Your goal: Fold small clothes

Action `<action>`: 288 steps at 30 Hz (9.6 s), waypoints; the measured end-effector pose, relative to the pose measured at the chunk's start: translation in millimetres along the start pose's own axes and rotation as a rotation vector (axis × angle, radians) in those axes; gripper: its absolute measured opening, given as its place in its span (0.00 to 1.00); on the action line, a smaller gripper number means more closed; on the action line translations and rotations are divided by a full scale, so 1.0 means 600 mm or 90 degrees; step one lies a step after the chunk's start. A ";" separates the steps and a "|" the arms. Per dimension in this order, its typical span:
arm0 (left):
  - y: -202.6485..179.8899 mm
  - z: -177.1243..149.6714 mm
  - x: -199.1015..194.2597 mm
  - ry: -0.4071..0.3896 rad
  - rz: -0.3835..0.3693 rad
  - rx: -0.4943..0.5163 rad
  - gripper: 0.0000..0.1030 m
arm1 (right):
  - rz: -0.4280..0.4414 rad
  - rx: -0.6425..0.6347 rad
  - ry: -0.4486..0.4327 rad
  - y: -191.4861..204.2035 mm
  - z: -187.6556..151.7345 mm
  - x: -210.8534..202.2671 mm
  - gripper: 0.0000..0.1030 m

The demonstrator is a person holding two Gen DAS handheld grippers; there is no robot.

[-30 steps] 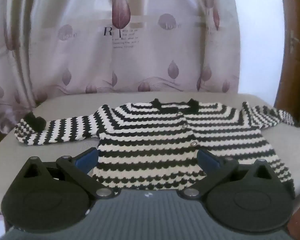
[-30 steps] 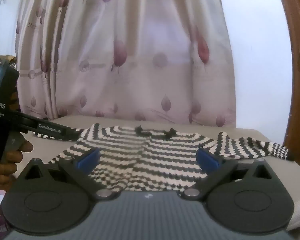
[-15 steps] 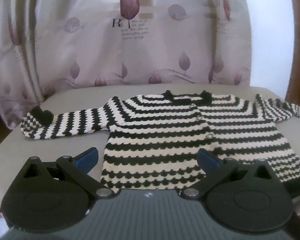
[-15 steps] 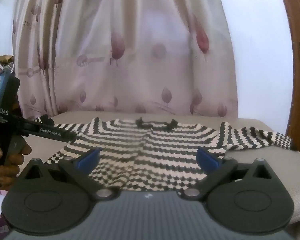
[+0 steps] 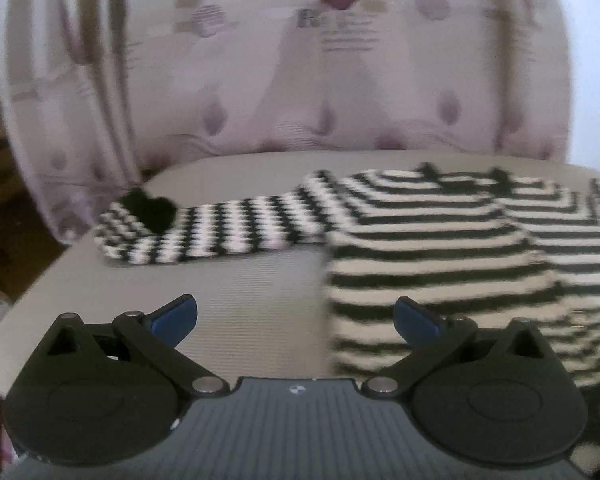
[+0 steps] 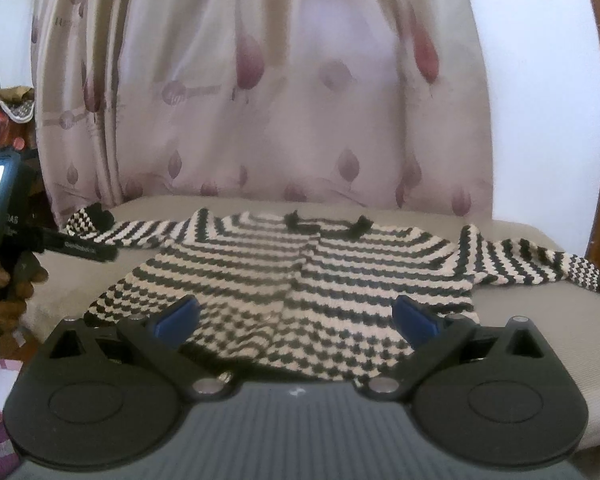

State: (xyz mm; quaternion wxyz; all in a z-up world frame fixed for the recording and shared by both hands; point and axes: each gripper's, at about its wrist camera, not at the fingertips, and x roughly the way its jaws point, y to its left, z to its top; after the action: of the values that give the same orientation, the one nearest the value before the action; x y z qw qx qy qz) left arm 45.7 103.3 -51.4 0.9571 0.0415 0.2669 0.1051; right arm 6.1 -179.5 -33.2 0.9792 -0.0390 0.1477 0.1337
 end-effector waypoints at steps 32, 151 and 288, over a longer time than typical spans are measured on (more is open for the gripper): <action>0.423 0.105 0.248 0.027 0.111 -0.176 0.12 | -0.005 -0.054 0.103 0.039 -0.014 0.091 1.00; 0.100 -0.002 0.184 0.050 0.371 0.063 1.00 | -0.199 0.656 -0.135 -0.842 -0.014 0.148 0.10; -0.464 0.277 0.219 0.059 -0.495 -0.145 0.06 | 0.105 0.562 -0.014 -0.400 -0.157 0.066 0.85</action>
State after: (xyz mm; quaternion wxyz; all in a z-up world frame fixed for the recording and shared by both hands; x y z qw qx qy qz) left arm 291.5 -142.6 -13.2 0.9110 -0.1735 0.2920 -0.2339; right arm 81.8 -411.1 -126.1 0.8898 0.3955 0.1829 0.1356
